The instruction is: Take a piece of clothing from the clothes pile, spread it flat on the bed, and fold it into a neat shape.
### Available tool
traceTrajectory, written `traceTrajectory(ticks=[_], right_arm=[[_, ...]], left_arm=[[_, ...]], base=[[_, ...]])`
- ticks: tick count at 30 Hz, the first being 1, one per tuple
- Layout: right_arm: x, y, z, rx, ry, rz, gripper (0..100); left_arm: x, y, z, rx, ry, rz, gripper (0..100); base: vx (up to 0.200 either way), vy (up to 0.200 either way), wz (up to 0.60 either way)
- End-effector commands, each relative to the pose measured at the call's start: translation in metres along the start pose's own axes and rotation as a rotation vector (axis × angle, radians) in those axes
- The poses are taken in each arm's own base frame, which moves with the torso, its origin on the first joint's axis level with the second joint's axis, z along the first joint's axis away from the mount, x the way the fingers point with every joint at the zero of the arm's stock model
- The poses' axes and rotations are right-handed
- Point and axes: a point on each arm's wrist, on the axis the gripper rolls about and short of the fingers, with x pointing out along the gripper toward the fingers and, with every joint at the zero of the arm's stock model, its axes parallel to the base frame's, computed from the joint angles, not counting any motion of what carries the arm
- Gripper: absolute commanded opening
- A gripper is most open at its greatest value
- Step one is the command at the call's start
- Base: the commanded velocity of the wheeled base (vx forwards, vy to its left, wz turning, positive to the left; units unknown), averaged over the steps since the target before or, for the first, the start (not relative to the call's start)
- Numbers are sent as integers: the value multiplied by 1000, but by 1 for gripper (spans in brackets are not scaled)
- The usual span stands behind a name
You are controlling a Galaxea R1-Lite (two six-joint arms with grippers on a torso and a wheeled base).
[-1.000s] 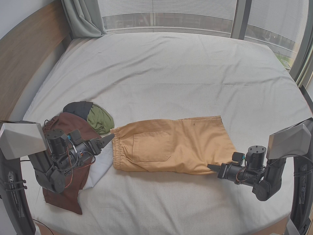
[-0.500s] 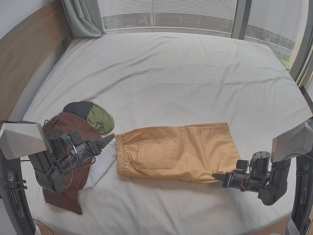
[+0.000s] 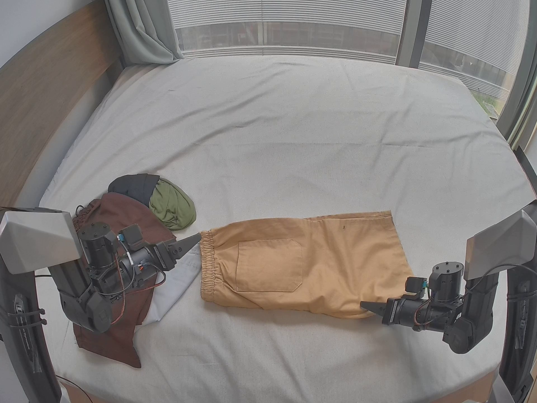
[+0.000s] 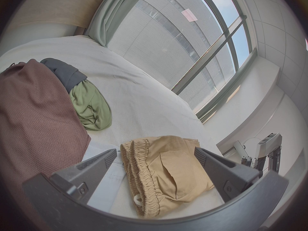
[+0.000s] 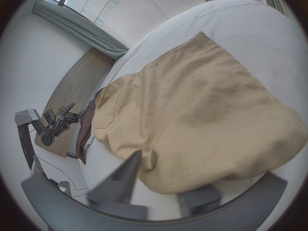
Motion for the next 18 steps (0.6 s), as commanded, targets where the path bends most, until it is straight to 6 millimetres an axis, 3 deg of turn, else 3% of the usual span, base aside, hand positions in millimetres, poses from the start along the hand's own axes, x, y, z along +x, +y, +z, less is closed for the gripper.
traceTrajectory(ticks=[1,10,18], right_arm=[[-1,0,-3,2,11,-2,100],[-18,2,-23,-58,114,-6,100],[-35,14,-22,-71,159,147,100]], left_arm=[[-1,-1,-1,-1,7,-5,100],[-2,-2,-3,-4,24,-24,100],[-2,-1,-3,-5,24,-22,100]], base=[[0,0,0],[0,0,0],[0,0,0]])
